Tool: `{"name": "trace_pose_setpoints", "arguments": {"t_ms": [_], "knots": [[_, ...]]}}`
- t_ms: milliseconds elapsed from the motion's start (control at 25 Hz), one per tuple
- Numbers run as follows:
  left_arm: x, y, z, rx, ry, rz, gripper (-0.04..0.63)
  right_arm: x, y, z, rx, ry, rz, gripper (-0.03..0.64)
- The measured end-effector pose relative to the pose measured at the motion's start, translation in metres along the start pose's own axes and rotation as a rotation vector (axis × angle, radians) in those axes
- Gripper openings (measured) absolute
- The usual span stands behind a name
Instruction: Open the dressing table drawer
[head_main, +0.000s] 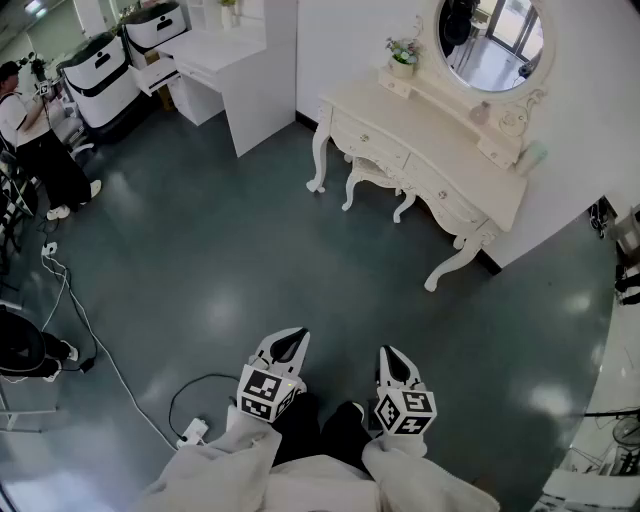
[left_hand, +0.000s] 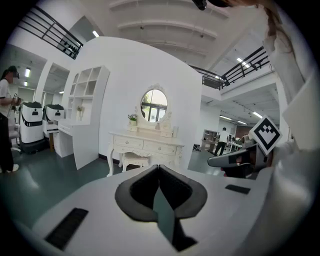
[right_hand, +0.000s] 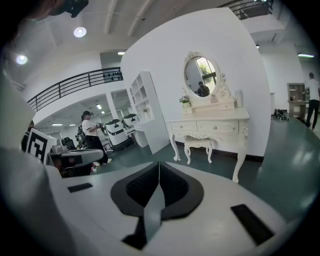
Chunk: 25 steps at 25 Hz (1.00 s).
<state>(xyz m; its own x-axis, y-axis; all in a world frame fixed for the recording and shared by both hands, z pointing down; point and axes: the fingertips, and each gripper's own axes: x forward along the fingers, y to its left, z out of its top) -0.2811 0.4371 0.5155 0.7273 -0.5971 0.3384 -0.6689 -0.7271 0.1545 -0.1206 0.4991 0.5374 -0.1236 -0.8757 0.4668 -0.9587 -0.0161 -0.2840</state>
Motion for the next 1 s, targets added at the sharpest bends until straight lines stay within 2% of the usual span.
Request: {"name": "trace_pose_setpoints", "arguments": {"t_ms": [160, 320, 480, 600, 1000], "knots": [[-0.006, -0.037, 0.006, 0.026, -0.039, 0.009, 0.017, -0.026, -0.013, -0.002, -0.055, -0.013, 0.020, 0.035], [-0.007, -0.083, 0.002, -0.017, -0.072, 0.022, 0.017, -0.055, -0.037, -0.007, -0.113, -0.010, 0.055, 0.035], [-0.004, -0.123, -0.001, -0.022, -0.088, 0.038, 0.017, -0.073, -0.068, -0.010, -0.087, -0.014, 0.075, 0.035], [-0.006, -0.138, -0.001, -0.008, -0.087, 0.059, 0.017, -0.084, -0.074, -0.006, -0.072, -0.043, 0.096, 0.037], [-0.003, -0.177, 0.001, -0.001, -0.109, 0.098, 0.017, -0.108, -0.088, -0.009, -0.092, -0.046, 0.142, 0.037]]}}
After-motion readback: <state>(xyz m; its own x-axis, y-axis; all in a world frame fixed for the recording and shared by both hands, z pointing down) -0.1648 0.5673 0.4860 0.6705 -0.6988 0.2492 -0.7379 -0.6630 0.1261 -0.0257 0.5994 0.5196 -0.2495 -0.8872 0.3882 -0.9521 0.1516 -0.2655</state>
